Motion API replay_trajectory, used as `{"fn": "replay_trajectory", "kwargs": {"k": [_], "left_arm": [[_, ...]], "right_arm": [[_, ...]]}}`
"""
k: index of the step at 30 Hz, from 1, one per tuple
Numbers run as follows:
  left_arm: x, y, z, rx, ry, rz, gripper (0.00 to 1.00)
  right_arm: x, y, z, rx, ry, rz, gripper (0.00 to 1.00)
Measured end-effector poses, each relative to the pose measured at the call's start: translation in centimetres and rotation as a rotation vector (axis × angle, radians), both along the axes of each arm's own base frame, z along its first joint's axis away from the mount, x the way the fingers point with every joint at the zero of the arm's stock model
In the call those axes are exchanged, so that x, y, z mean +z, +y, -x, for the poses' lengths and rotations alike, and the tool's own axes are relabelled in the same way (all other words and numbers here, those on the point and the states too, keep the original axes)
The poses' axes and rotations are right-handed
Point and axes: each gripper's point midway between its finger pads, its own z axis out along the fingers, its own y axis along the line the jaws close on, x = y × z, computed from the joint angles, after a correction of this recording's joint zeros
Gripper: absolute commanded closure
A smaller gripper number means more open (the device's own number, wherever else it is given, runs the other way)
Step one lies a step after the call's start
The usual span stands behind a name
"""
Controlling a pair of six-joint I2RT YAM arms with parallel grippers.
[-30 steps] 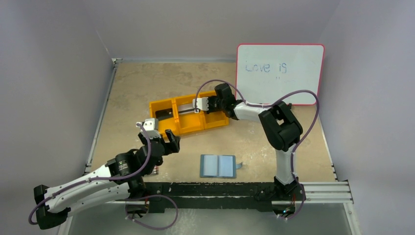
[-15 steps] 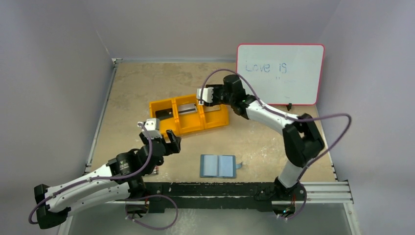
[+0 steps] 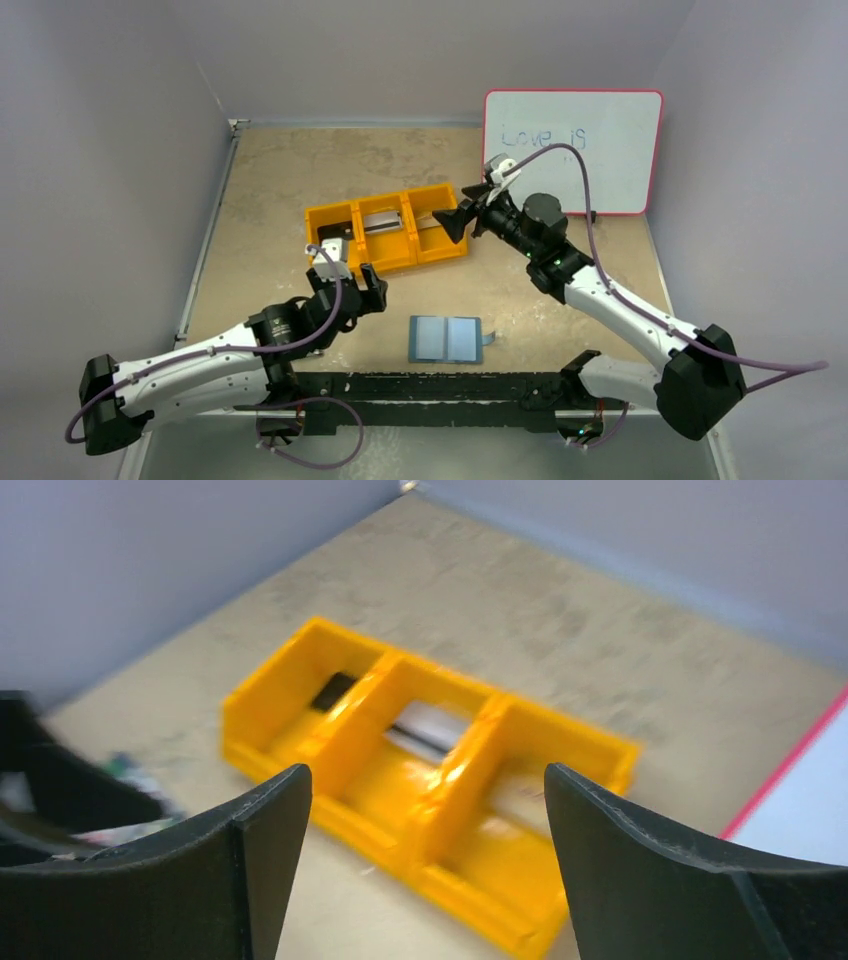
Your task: Take the credit cards out of the card holder
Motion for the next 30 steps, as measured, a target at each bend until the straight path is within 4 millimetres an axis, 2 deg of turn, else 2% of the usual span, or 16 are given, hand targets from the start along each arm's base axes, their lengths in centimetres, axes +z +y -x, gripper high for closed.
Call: {"fn": "replay_trajectory", "kwargs": {"k": [1,3,6,8,10,12,13,19,22,26,30], "left_arm": [[-0.2,-0.4,-0.1,0.001,0.005,0.004,0.2],[-0.6,-0.8,-0.3,0.008,0.016,0.011,0.21],[-0.8,-1.5,-0.6,0.029,0.027,0.042,0.21],[-0.8,-1.7,-0.8,0.05,0.03,0.071,0.21],[-1.0,-1.5,-0.9,0.081,0.03,0.1,0.21],[-1.5,-0.9,-0.9,0.123,0.032,0.128,0.21],[-1.6,-0.5,-0.9,0.147,0.031,0.144,0.21],[-0.9,3.0,-0.7,0.299,0.001,0.233,0.21],[-0.6,4.4,-0.6,0.35,-0.017,0.251,0.21],[-0.7,5.7,-0.4,0.39,-0.024,0.24,0.22],[-1.1,6.3,-0.2,0.407,-0.02,0.22,0.22]], "right_arm": [[-0.5,0.3,0.6,0.01,0.07,-0.054,0.14],[-3.0,0.7,2.0,0.023,0.237,-0.134,0.22],[-9.7,1.0,4.7,-0.01,0.505,-0.154,0.19],[-14.1,2.2,7.9,-0.057,0.651,-0.077,0.17],[-16.6,4.3,12.2,-0.062,0.732,0.02,0.17],[-17.6,5.7,15.4,-0.078,0.768,0.087,0.18],[-17.8,6.0,16.2,-0.107,0.778,0.101,0.18],[-18.8,6.6,17.5,-0.323,0.784,0.167,0.21],[-21.1,6.9,18.7,-0.406,0.787,0.257,0.23],[-24.3,5.6,19.7,-0.504,0.781,0.386,0.25],[-24.1,5.5,19.4,-0.55,0.763,0.39,0.25]]}}
